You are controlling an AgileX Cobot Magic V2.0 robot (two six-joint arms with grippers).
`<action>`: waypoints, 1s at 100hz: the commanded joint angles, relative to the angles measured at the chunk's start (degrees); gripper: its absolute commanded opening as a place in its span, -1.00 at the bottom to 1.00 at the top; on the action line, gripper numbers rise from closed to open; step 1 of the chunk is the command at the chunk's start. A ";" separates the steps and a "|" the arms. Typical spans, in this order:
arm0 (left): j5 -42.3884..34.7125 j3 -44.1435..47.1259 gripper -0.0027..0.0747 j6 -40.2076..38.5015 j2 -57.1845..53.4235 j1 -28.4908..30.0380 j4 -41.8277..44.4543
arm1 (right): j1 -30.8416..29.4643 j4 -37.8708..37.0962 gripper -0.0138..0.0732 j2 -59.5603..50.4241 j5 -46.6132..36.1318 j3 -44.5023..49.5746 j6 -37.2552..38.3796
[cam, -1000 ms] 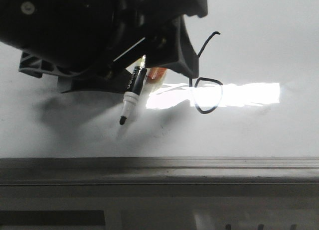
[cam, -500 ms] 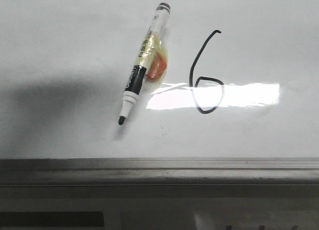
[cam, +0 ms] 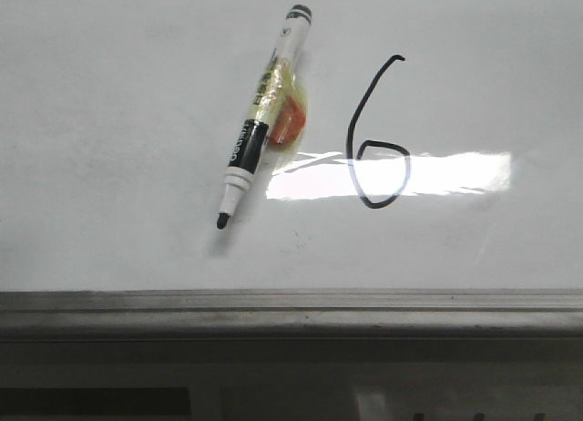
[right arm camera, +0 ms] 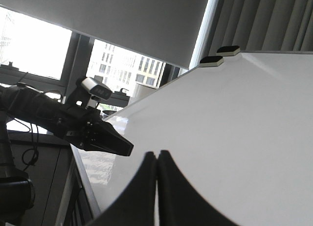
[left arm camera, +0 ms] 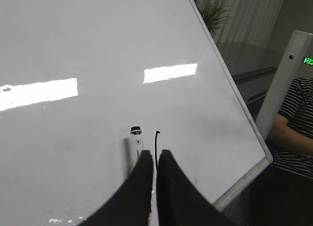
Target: Write number 6 on whiteboard
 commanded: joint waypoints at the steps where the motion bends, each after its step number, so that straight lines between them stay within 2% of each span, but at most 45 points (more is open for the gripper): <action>1: 3.29 0.58 -0.98 0.47 -2.51 -0.66 -1.31 | -0.48 -0.22 -0.82 0.44 -3.09 0.29 0.92; 27: 8.31 1.94 -0.98 0.37 -3.71 -0.66 -1.31 | -0.48 0.01 -0.83 0.44 -0.68 0.80 0.92; 82: 8.43 1.94 -0.98 0.37 -3.71 -0.66 -1.31 | -0.48 0.10 -0.83 0.44 -0.78 0.80 0.92; 100: -0.57 2.82 -0.98 0.58 -3.71 -0.12 6.51 | -0.48 0.10 -0.83 0.44 -0.78 0.80 0.92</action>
